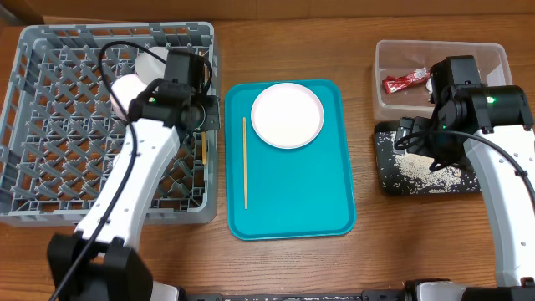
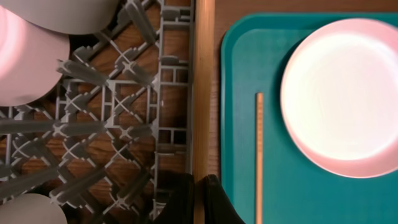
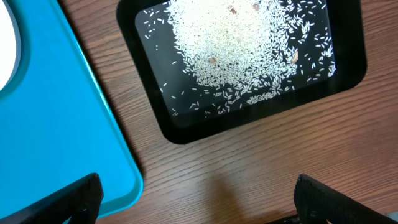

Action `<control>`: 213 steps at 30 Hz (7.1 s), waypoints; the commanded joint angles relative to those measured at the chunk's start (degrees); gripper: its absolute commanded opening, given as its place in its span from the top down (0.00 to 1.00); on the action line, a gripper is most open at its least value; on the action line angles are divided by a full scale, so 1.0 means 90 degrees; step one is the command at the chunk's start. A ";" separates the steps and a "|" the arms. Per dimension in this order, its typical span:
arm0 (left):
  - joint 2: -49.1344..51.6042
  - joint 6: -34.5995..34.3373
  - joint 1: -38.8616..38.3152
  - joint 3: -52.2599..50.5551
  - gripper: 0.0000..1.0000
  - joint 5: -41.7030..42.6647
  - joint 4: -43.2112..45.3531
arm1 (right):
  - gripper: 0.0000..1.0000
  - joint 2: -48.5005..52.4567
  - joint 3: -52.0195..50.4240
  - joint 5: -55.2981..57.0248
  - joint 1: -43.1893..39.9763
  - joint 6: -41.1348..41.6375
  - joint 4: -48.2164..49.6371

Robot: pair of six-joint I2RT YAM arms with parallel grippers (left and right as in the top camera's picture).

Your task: Sort waste into correct bins and load items into the dishwasher

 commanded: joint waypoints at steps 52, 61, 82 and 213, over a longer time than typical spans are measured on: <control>0.1464 -0.4017 -0.2380 -0.0308 0.30 -0.0347 -0.0729 | 0.00 -0.0063 0.0155 0.0027 -0.0019 0.0027 0.0017; 0.1894 -0.3837 -0.1950 -0.0308 0.21 -0.0199 -0.0622 | 0.00 -0.0063 0.0155 0.0029 -0.0019 0.0027 0.0017; 0.1987 -0.3121 -0.1948 -0.0078 0.96 0.0401 -0.0658 | 0.00 -0.0063 0.0155 0.0027 -0.0019 0.0024 0.0034; 0.1943 -0.0102 0.2261 0.2608 0.96 0.6909 -0.0653 | 0.00 -0.0063 0.0155 0.0027 -0.0024 0.0032 -0.0027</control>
